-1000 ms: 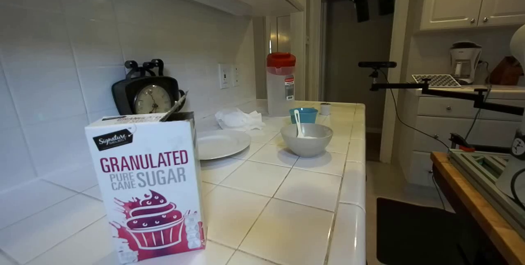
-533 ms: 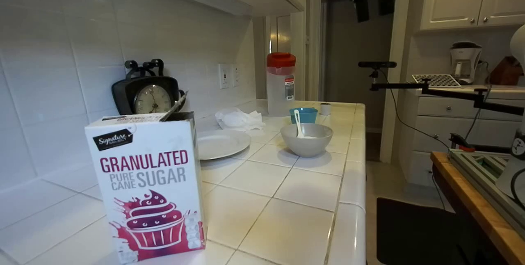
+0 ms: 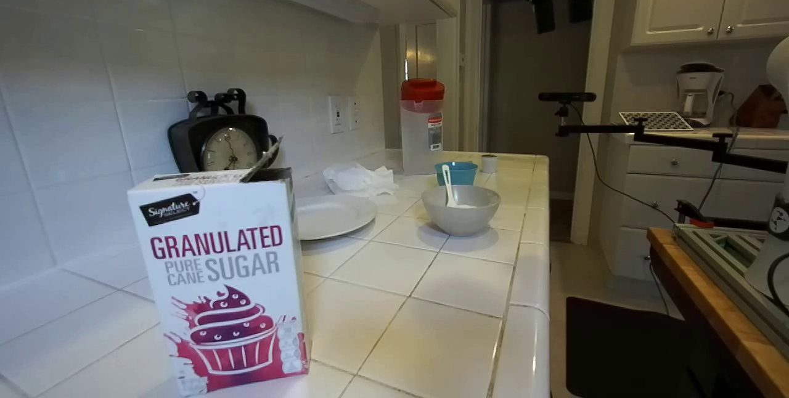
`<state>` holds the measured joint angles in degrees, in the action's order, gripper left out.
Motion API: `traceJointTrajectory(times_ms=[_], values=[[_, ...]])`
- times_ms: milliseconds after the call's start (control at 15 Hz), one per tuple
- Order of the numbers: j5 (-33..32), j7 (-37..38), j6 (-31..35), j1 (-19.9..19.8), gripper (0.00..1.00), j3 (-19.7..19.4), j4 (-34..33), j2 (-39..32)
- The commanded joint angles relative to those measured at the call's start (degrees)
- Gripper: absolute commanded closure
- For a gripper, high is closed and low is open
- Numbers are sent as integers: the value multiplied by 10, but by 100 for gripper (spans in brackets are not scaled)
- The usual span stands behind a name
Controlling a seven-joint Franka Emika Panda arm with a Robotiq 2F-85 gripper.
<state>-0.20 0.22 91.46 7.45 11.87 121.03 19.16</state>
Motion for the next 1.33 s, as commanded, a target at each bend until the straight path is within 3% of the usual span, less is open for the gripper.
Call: traceJointTrajectory(times_ms=[0,733,1267], values=[[-2,2,-2,8,0,-7,-2,-1],[-23,3,12,4,0,-7,12,11],[-55,-36,82,-10,0,-59,89,65]])
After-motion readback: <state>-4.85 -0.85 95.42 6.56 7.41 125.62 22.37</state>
